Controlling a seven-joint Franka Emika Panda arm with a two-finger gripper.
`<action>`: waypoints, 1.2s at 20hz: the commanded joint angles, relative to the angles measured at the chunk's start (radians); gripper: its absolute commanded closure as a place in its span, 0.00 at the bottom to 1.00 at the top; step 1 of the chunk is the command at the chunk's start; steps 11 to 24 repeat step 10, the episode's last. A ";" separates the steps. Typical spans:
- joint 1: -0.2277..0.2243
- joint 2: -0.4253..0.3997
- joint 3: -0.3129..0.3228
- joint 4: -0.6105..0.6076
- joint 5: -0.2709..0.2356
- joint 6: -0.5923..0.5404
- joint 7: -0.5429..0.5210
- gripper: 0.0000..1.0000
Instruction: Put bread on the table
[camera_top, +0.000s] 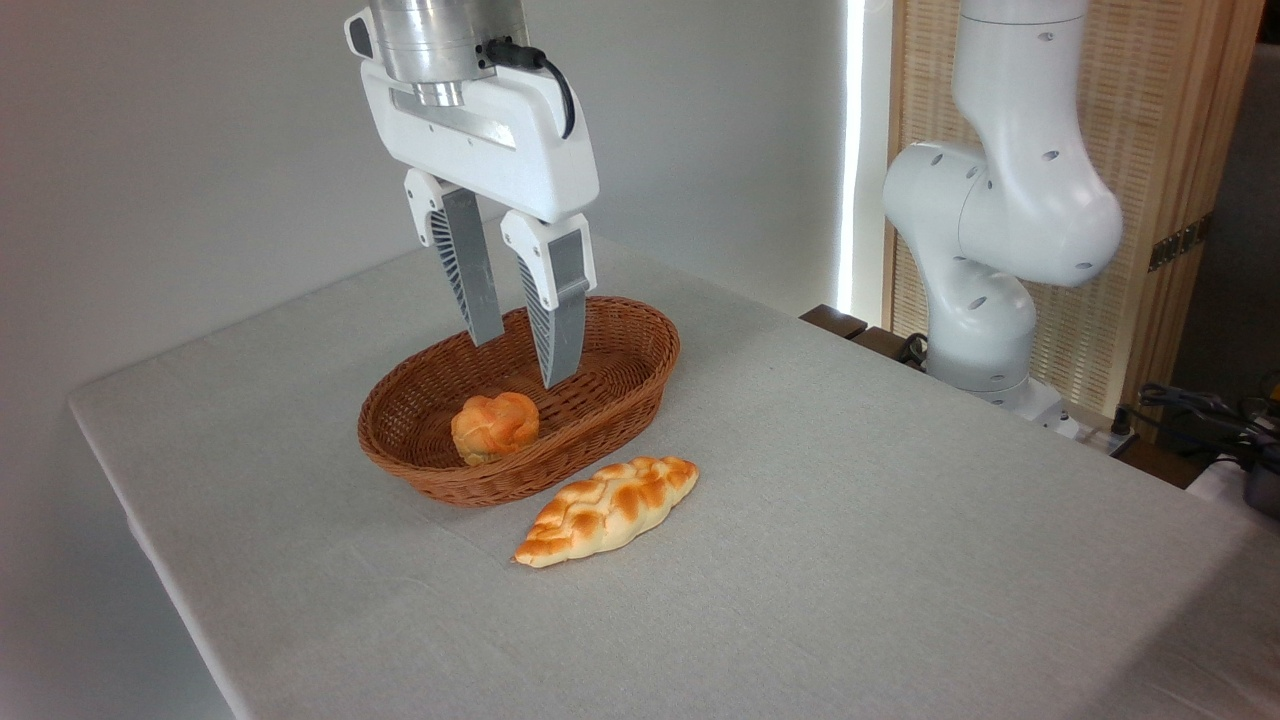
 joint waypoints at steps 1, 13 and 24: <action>0.014 0.014 -0.012 0.030 -0.003 -0.040 -0.009 0.00; 0.014 0.014 -0.009 0.032 -0.001 -0.051 -0.004 0.00; 0.014 0.014 -0.009 0.032 -0.001 -0.051 -0.004 0.00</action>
